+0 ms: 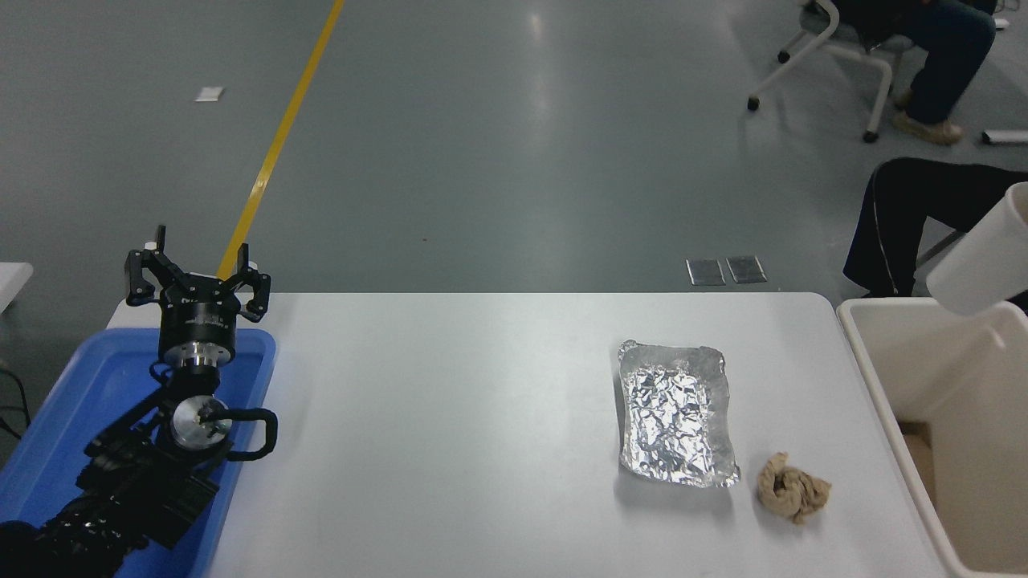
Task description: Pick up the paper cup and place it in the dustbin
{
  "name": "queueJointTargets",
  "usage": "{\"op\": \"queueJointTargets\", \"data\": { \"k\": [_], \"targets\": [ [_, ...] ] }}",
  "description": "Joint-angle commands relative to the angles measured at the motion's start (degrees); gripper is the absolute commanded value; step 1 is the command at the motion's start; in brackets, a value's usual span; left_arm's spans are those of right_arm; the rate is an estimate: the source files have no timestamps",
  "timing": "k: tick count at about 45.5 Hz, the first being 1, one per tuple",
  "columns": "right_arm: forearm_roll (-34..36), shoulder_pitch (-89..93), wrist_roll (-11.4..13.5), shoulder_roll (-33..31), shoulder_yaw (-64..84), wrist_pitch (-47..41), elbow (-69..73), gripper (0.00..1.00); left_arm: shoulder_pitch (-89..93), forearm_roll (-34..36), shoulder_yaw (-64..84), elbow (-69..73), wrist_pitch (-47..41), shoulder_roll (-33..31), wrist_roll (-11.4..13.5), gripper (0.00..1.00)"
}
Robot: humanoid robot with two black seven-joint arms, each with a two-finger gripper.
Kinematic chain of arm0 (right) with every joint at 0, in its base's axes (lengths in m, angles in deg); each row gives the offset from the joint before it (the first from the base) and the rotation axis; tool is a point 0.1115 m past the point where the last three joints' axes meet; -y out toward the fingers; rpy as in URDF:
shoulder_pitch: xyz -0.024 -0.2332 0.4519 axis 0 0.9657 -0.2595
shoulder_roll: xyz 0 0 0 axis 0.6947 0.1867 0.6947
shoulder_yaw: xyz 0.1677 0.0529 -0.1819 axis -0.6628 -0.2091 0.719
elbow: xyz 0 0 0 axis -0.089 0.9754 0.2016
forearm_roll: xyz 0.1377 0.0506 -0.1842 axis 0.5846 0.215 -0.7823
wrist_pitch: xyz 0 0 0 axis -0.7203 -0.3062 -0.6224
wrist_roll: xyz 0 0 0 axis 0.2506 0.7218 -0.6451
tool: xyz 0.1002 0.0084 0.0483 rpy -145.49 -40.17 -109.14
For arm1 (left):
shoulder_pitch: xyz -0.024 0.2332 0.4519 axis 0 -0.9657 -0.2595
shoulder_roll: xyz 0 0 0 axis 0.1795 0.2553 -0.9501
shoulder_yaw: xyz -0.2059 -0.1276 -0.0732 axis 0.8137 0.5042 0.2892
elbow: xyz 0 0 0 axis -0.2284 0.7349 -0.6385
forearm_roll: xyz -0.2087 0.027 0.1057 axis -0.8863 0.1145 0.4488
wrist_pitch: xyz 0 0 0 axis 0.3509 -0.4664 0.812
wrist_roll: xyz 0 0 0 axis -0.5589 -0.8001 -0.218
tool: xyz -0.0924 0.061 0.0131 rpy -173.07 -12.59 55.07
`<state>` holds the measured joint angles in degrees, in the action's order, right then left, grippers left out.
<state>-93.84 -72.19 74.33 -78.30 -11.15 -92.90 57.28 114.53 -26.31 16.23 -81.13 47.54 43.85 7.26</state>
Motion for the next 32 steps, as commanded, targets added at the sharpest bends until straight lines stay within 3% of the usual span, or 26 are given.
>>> {"op": "queueJointTargets", "data": {
  "k": [1, 13, 32],
  "targets": [
    [-0.1, 28.26, -0.07, 0.94, -19.01, 1.71, -21.03, 0.0, 0.02, -0.09, 0.03, 0.0, -0.02, 0.0, 0.0, 0.99],
    [0.78, 50.59, -0.24, 9.55, -33.0, 4.35, -38.97, 0.0, 0.02, -0.09, -0.06, 0.0, -0.02, 0.0, 0.08, 0.99],
    [1.92, 75.55, 0.2, 26.69, -37.31, 21.3, -58.83, 0.0, -0.06, -0.09, 0.03, 0.0, -0.02, 0.0, 0.08, 0.99]
  ]
}}
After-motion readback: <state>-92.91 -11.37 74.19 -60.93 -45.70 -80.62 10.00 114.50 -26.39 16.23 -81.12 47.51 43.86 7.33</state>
